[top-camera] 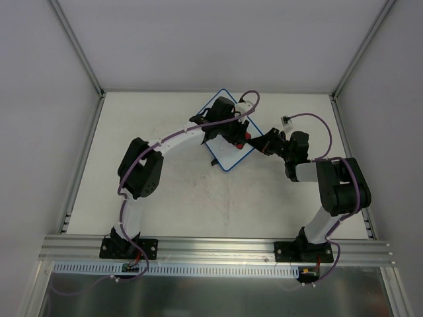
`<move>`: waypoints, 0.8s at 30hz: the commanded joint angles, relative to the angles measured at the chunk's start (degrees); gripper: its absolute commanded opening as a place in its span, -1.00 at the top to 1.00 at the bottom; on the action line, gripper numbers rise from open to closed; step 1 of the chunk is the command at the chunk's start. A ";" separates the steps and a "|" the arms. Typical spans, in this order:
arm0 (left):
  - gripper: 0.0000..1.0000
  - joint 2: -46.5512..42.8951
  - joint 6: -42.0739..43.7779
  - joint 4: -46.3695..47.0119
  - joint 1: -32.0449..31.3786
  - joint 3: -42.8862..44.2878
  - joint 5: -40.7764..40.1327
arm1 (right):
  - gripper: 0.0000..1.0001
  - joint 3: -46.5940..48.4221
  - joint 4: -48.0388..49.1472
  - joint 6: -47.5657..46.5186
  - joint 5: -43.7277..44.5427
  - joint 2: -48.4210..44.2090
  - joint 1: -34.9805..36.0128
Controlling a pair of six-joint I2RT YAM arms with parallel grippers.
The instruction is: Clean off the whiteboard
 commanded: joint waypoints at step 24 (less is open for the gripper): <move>1.00 6.82 -31.48 -0.65 10.76 -8.57 -7.49 | 1.00 1.98 4.75 -1.28 -5.59 1.34 2.35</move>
